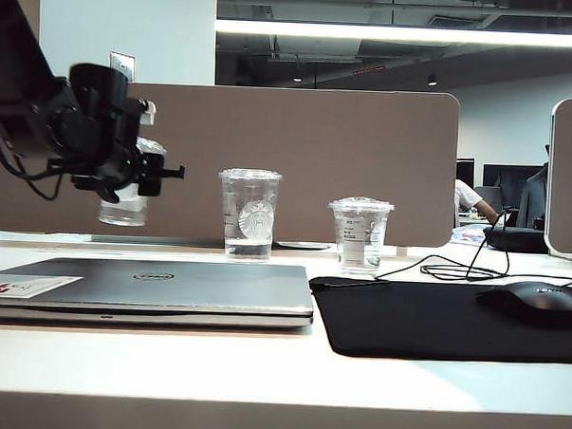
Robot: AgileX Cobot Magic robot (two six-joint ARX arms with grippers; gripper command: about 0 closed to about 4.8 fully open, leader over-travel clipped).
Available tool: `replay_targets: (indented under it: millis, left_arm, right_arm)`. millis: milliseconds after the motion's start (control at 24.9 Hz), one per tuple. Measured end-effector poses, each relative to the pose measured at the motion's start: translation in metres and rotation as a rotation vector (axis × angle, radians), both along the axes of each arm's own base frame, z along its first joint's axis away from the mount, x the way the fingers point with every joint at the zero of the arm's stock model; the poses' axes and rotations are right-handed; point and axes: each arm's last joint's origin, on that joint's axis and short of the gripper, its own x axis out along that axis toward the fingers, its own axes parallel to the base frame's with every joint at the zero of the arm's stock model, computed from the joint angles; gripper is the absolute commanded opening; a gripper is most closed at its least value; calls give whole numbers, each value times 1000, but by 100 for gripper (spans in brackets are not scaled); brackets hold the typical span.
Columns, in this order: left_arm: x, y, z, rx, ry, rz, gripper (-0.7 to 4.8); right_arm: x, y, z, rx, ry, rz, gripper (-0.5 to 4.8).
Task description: Pick up the coffee cup on the left and place it on the left side of the laptop.
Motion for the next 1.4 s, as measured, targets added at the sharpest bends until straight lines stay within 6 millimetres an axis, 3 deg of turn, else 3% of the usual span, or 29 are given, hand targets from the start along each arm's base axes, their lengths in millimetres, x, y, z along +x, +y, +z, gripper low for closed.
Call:
replay_targets:
  millis: [201,401,722,1203,1404]
  left_arm:
    - [-37,12,1,1,3,12,209]
    - [-83,41,11,-12,-69,24,209]
    - [-134,99,-13,-126,-29,-7,209]
    - [-178,98,-52,-119,41,-70,209]
    - [-189,107,-56,-111,18,-5,209]
  right_arm:
    - [0,0,0,0,0,0,-4]
    - [0,0,0,0,0,0,-4]
    - [0,0,0,0,0,1,-4]
    - [0,0,0,0,1,10,-4]
    - [0,0,0,1,1,11,-4]
